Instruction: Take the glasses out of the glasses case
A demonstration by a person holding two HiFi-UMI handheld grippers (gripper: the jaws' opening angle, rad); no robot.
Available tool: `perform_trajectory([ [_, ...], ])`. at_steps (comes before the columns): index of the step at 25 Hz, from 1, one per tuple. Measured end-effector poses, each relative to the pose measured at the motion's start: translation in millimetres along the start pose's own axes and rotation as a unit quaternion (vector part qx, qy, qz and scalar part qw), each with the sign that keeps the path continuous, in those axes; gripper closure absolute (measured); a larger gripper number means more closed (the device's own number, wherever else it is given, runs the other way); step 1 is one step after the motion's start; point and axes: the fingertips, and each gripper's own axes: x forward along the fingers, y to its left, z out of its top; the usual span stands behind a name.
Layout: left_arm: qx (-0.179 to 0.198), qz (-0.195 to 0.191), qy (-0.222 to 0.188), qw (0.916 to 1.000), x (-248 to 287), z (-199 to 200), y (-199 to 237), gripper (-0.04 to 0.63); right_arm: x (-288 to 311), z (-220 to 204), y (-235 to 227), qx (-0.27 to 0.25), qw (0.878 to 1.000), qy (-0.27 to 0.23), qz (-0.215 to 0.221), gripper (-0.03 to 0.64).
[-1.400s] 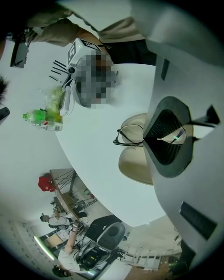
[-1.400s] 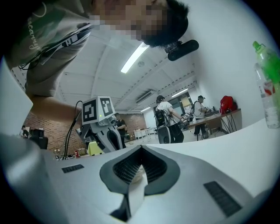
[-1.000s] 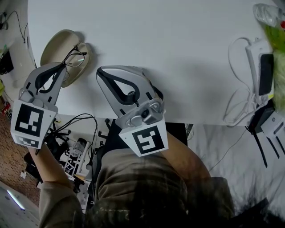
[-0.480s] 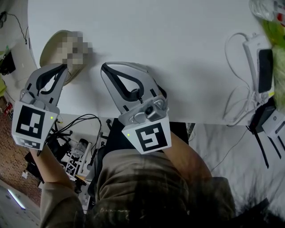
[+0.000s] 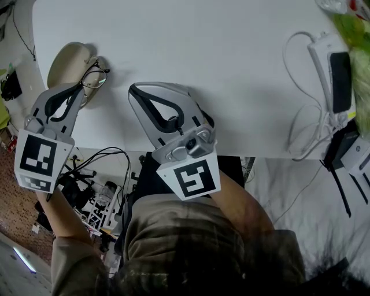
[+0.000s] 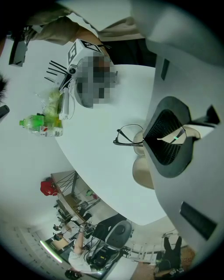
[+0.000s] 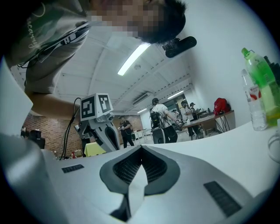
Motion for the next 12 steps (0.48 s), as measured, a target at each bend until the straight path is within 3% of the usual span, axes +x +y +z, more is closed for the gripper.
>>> perform_trajectory([
  [8,-0.01,-0.012,-0.011,0.9998,-0.9,9.6,-8.5,0.577,-9.4,-0.3,-9.8,0.001,1.0,0.01,0.006,0.604],
  [12,-0.019,-0.011,-0.014,0.9997,1.3,15.6,-10.0,0.577,-20.5,-6.4,-18.5,0.028,0.999,0.015,-0.001,0.604],
])
